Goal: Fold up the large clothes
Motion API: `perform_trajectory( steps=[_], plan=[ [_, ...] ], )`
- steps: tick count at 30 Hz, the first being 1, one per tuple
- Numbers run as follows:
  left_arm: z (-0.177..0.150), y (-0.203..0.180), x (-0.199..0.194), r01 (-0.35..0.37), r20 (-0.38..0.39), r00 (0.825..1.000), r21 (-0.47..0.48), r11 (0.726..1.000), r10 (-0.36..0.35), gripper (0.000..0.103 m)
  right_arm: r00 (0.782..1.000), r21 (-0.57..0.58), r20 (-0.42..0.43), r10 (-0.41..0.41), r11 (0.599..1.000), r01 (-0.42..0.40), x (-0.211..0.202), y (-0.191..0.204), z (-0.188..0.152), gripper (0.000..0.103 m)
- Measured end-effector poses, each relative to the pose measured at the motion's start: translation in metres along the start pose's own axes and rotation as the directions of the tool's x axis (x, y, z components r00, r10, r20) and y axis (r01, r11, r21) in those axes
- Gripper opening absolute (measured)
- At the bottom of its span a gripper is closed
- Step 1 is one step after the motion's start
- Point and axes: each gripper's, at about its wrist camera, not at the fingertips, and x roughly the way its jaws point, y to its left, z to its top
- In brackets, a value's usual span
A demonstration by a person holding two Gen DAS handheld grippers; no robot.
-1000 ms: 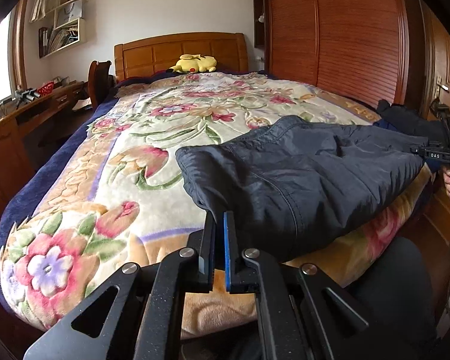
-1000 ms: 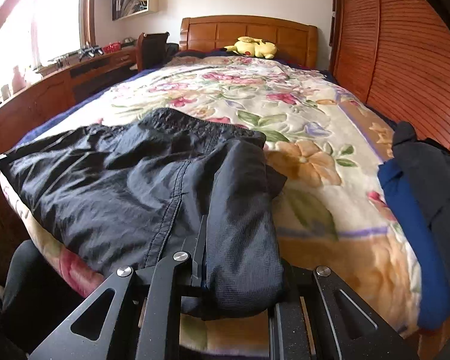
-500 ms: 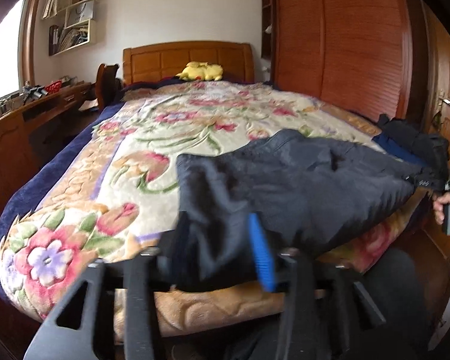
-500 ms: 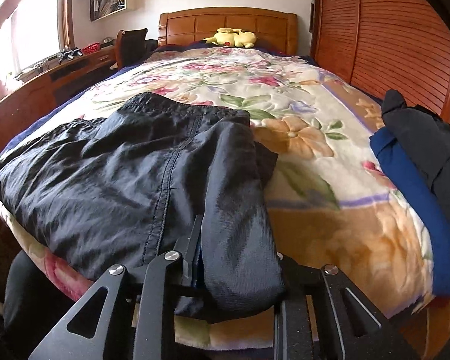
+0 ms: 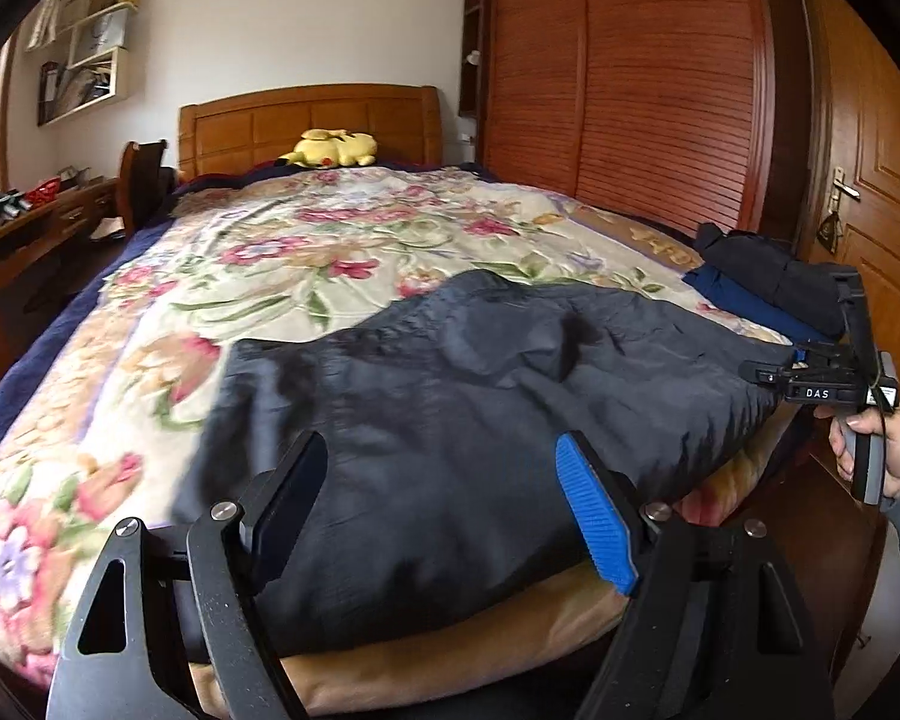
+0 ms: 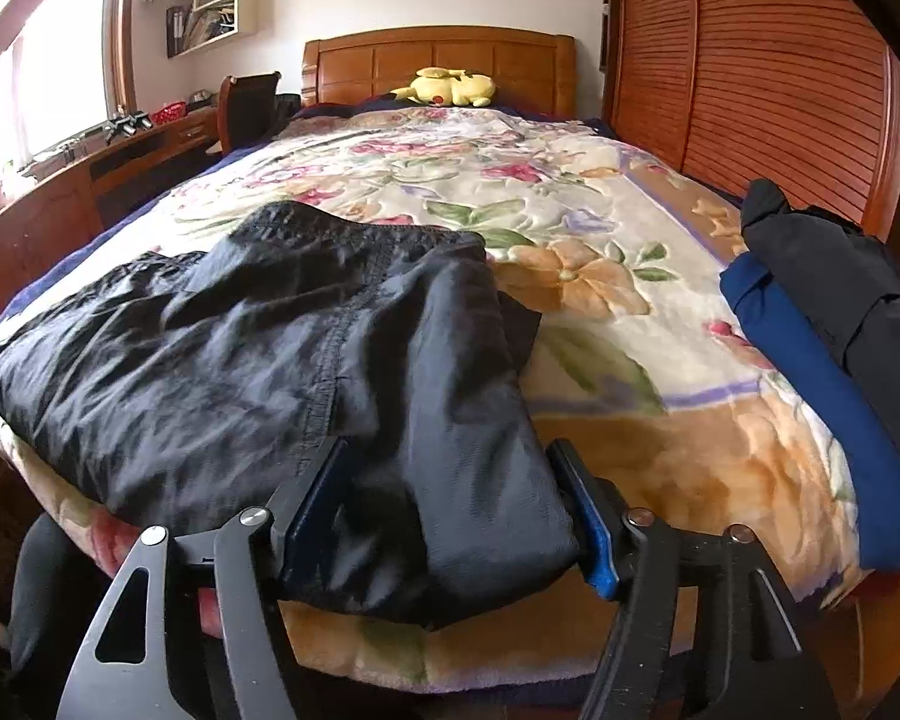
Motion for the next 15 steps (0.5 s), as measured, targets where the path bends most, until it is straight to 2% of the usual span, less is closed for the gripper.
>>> perform_trajectory(
  steps=[2,5,15],
  plan=[
    [0.002,-0.008,0.010,0.012,-0.013,1.000,0.009,1.000,-0.012,0.080,0.999,0.015,0.025,-0.024,1.000,0.023,-0.007,-0.001,-0.001,0.070],
    [0.004,-0.022,0.025,0.039,-0.036,0.999,0.019,0.999,-0.038,0.079,0.999,0.048,0.046,-0.006,0.999,0.004,-0.016,-0.004,-0.002,0.070],
    [-0.002,-0.053,0.059,0.050,-0.109,0.993,0.079,0.996,-0.041,0.080,0.999,0.089,0.047,-0.021,0.996,0.017,-0.018,-0.009,-0.007,0.070]
  ],
)
